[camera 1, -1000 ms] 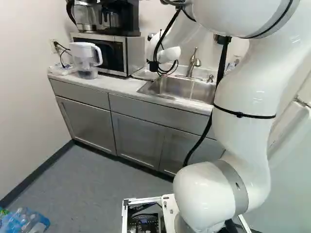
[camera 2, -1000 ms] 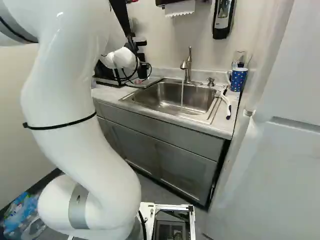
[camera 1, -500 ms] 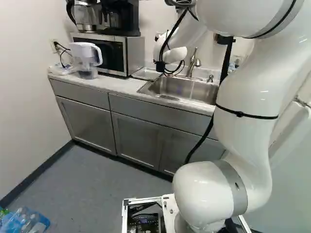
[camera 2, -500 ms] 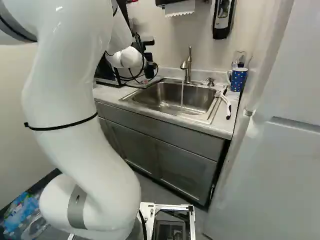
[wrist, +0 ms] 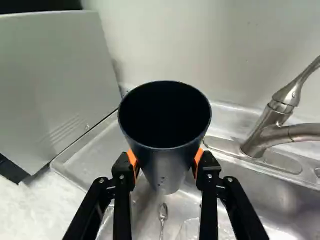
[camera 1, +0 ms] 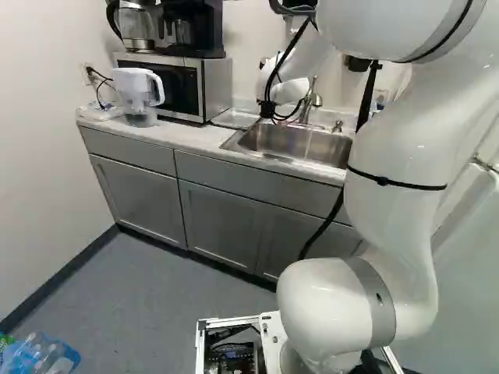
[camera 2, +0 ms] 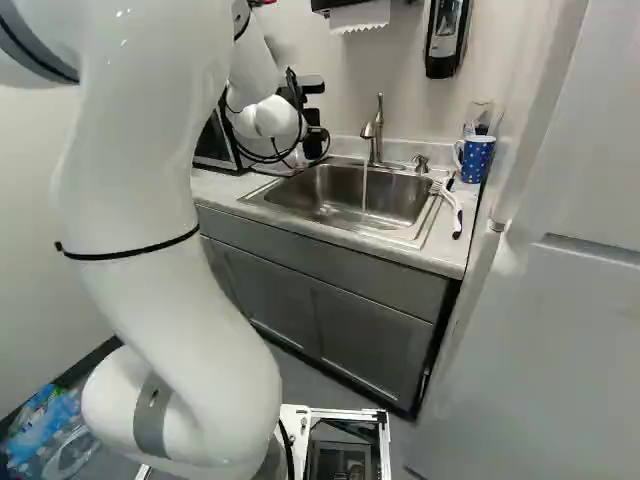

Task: Rinse the cup and place it in the tray

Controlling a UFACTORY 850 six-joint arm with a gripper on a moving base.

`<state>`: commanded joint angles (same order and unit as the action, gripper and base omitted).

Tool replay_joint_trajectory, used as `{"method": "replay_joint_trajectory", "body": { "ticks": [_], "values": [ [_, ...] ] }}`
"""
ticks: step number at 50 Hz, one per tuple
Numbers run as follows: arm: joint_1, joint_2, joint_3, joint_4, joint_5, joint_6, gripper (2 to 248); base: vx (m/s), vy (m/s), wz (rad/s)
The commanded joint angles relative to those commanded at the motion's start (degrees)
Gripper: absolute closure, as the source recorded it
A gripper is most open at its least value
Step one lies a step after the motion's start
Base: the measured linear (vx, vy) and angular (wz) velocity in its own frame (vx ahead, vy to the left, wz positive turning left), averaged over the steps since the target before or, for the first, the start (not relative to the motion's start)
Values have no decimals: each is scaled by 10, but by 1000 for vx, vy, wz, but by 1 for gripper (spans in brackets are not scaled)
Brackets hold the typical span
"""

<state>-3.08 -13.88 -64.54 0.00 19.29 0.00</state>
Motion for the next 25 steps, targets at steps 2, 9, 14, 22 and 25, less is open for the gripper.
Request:
{"method": "replay_joint_trajectory", "body": {
  "ticks": [2, 9, 14, 22, 25],
  "values": [
    [-3, -1, 2, 0, 0, 0, 128, 0, 0, 0],
    [-14, -2, 9, 0, 0, 0, 128, 0, 0, 0],
    [-22, -2, 15, 0, 0, 0, 128, 0, 0, 0],
    [-33, 2, 30, 0, 0, 0, 128, 0, 0, 0],
    [-36, 4, 36, 0, 0, 0, 128, 0, 0, 0]
  ]
}}
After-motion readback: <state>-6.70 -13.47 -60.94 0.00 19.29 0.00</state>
